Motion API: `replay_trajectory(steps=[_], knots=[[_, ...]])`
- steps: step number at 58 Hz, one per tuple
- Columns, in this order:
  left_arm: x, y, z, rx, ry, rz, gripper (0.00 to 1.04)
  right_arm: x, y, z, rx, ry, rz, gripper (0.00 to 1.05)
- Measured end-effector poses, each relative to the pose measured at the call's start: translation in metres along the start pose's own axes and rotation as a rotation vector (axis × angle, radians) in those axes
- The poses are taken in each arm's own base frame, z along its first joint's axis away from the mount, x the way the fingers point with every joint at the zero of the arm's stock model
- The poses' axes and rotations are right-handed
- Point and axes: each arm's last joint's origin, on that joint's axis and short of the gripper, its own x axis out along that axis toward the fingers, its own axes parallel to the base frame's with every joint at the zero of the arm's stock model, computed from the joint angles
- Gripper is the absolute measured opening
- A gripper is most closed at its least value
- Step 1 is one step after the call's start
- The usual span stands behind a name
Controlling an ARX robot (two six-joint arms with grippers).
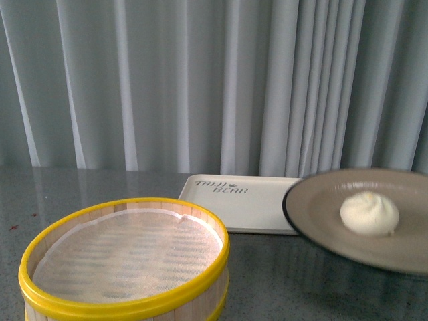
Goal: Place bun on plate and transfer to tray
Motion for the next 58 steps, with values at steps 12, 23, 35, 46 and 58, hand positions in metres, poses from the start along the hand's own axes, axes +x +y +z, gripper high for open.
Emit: replay_trajectory(steps=[12, 23, 35, 46, 58], knots=[[0.0, 0.0, 0.0, 0.0, 0.0, 0.0, 0.98, 0.032, -0.001, -0.027, 0.019, 0.006, -0.001, 0.02], [0.0, 0.0, 0.0, 0.0, 0.0, 0.0, 0.98, 0.065, 0.006, -0.048, 0.039, -0.003, 0.028, 0.02], [0.0, 0.0, 0.0, 0.0, 0.0, 0.0, 0.98, 0.107, 0.0, -0.07, 0.048, -0.032, 0.031, 0.02], [0.0, 0.0, 0.0, 0.0, 0.0, 0.0, 0.98, 0.138, -0.007, -0.077, 0.049, -0.062, 0.037, 0.02], [0.0, 0.0, 0.0, 0.0, 0.0, 0.0, 0.98, 0.164, -0.01, -0.071, 0.076, -0.109, 0.04, 0.02]])
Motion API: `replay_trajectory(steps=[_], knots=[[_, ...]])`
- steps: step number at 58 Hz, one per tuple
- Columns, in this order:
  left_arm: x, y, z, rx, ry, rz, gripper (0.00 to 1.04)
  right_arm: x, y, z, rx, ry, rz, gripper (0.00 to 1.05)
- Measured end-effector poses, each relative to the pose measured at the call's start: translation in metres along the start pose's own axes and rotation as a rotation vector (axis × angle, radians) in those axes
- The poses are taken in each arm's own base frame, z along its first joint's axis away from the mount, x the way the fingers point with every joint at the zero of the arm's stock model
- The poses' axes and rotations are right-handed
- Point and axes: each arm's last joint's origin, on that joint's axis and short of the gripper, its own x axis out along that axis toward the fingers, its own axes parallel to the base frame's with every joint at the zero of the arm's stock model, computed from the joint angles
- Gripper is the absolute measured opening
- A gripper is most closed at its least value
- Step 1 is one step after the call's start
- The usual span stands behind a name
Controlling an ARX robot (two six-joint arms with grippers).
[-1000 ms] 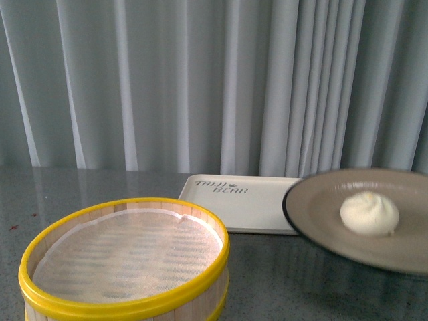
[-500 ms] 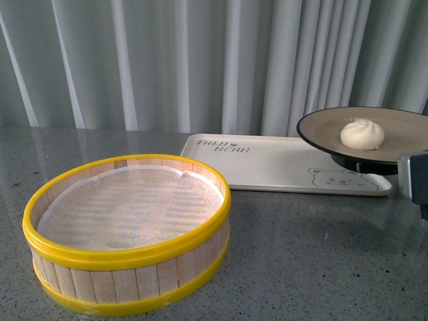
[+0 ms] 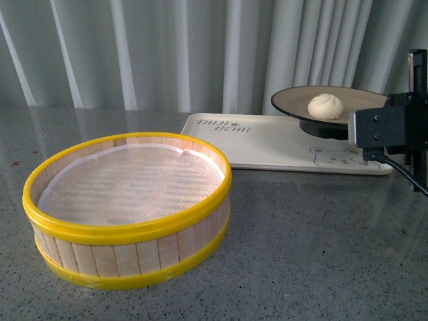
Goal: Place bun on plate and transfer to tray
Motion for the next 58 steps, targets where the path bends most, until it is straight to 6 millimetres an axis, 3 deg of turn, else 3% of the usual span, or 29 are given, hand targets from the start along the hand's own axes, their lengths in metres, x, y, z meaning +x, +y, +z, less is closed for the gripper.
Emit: replay_trajectory(steps=[24, 58], knots=[[0.0, 0.0, 0.0, 0.0, 0.0, 0.0, 0.98, 0.032, 0.007, 0.016, 0.044, -0.072, 0.054, 0.02], [0.0, 0.0, 0.0, 0.0, 0.0, 0.0, 0.98, 0.036, 0.016, 0.015, 0.059, -0.051, 0.099, 0.03]])
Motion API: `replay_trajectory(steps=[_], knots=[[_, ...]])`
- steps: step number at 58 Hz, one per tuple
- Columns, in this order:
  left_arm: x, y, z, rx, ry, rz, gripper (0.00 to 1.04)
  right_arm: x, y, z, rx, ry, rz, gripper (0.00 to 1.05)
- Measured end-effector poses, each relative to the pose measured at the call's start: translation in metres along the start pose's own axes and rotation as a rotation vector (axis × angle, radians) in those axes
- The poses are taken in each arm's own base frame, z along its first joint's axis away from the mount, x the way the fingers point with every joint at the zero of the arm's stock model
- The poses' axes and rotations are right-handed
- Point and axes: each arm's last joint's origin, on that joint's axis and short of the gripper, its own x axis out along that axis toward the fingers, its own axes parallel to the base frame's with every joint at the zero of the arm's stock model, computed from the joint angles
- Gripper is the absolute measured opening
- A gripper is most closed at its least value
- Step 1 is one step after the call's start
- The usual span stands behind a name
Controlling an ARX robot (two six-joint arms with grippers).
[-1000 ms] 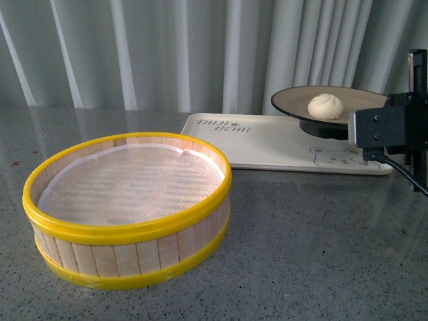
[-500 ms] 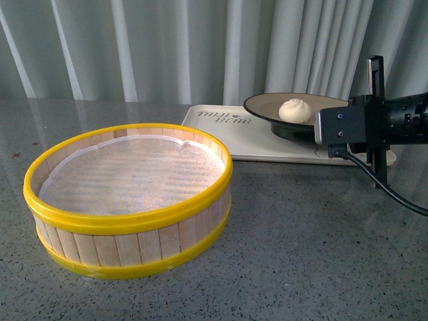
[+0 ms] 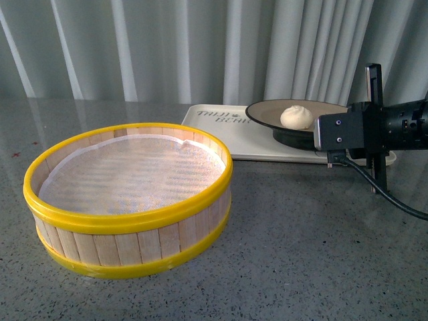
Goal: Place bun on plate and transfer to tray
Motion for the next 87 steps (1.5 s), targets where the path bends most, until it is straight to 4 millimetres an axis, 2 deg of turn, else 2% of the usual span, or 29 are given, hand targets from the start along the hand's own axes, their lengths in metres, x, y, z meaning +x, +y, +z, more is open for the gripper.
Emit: replay_trajectory(steps=[3, 9, 12, 22, 26, 31, 34, 38, 44, 48, 59, 61, 64, 70, 76, 87], knots=[[0.0, 0.0, 0.0, 0.0, 0.0, 0.0, 0.98, 0.0, 0.0, 0.0, 0.001, 0.004, 0.002, 0.1], [0.0, 0.0, 0.0, 0.0, 0.0, 0.0, 0.98, 0.0, -0.001, 0.002, 0.003, 0.013, -0.018, 0.33], [0.0, 0.0, 0.0, 0.0, 0.0, 0.0, 0.98, -0.001, -0.002, 0.003, 0.011, 0.027, -0.02, 0.41], [0.0, 0.0, 0.0, 0.0, 0.0, 0.0, 0.98, -0.018, -0.011, 0.016, 0.046, 0.03, -0.072, 0.67], [0.0, 0.0, 0.0, 0.0, 0.0, 0.0, 0.98, -0.027, -0.015, 0.026, 0.07, 0.042, -0.116, 0.78], [0.0, 0.0, 0.0, 0.0, 0.0, 0.0, 0.98, -0.047, -0.019, 0.048, 0.175, 0.075, -0.174, 0.94], [0.0, 0.0, 0.0, 0.0, 0.0, 0.0, 0.98, -0.057, -0.021, 0.06, 0.248, 0.102, -0.207, 0.98], [0.0, 0.0, 0.0, 0.0, 0.0, 0.0, 0.98, -0.078, -0.025, 0.083, 0.392, 0.149, -0.251, 0.95], [0.0, 0.0, 0.0, 0.0, 0.0, 0.0, 0.98, -0.1, -0.028, 0.104, 0.616, 0.14, -0.301, 0.96], [0.0, 0.0, 0.0, 0.0, -0.001, 0.0, 0.98, -0.104, -0.032, 0.106, 0.717, 0.125, -0.329, 0.96], [0.0, 0.0, 0.0, 0.0, 0.0, 0.0, 0.98, -0.103, -0.027, 0.103, 0.786, 0.144, -0.332, 0.96], [0.0, 0.0, 0.0, 0.0, 0.0, 0.0, 0.98, -0.105, -0.025, 0.102, 0.882, 0.172, -0.418, 0.9], [0.0, 0.0, 0.0, 0.0, 0.0, 0.0, 0.98, -0.117, -0.011, 0.1, 1.125, 0.154, -0.558, 0.76], [0.0, 0.0, 0.0, 0.0, 0.0, 0.002, 0.98, -0.14, 0.009, 0.096, 1.349, 0.099, -0.614, 0.58], [0.0, 0.0, 0.0, 0.0, 0.0, 0.0, 0.98, -0.16, 0.026, 0.093, 1.45, 0.076, -0.637, 0.4], [0.0, 0.0, 0.0, 0.0, 0.0, 0.0, 0.98, -0.188, 0.054, 0.095, 1.497, 0.062, -0.62, 0.06]])
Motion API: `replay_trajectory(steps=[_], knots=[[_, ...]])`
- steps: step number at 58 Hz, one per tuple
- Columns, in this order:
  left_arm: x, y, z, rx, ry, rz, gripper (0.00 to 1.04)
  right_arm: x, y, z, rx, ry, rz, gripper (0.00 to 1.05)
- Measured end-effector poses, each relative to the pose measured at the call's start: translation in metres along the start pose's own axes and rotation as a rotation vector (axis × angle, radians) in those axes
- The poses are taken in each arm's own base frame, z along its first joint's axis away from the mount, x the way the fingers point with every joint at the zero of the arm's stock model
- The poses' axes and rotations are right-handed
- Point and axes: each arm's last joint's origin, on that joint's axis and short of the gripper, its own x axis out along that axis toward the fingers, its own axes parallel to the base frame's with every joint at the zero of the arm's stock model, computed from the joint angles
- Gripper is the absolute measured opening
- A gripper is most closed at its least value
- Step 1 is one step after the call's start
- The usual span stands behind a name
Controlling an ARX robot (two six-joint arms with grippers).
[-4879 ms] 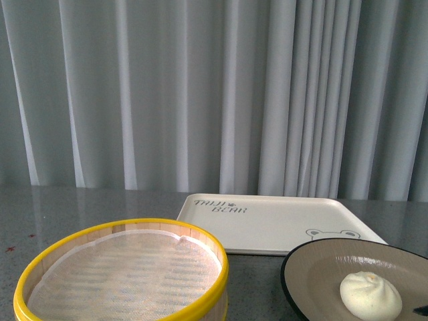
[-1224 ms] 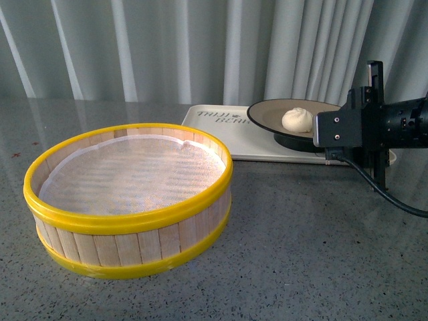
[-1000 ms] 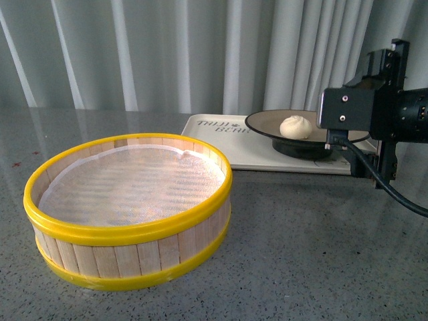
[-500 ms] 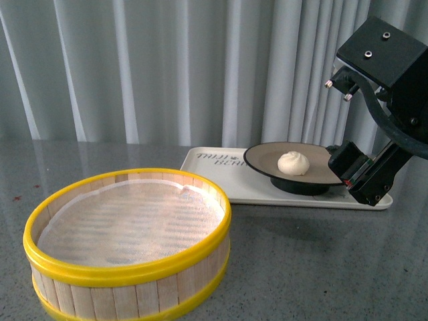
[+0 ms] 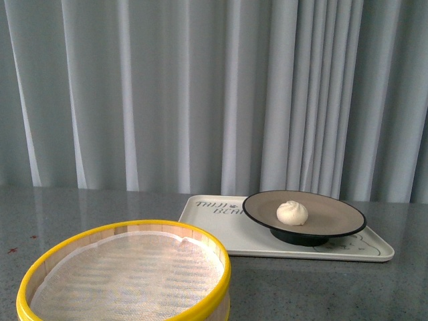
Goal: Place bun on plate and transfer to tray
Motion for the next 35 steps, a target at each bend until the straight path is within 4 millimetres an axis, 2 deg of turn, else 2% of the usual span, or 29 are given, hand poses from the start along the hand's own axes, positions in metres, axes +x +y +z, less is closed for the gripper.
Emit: replay_trajectory(steps=[2, 17, 26, 35], knots=[[0.0, 0.0, 0.0, 0.0, 0.0, 0.0, 0.98, -0.005, -0.002, -0.002, 0.001, -0.001, -0.002, 0.01], [0.0, 0.0, 0.0, 0.0, 0.0, 0.0, 0.98, -0.037, -0.012, -0.013, 0.009, -0.002, -0.007, 0.02], [0.0, 0.0, 0.0, 0.0, 0.0, 0.0, 0.98, -0.052, -0.022, -0.018, 0.011, -0.001, -0.005, 0.02], [0.0, 0.0, 0.0, 0.0, 0.0, 0.0, 0.98, -0.066, -0.024, -0.022, 0.012, 0.0, -0.01, 0.02]])
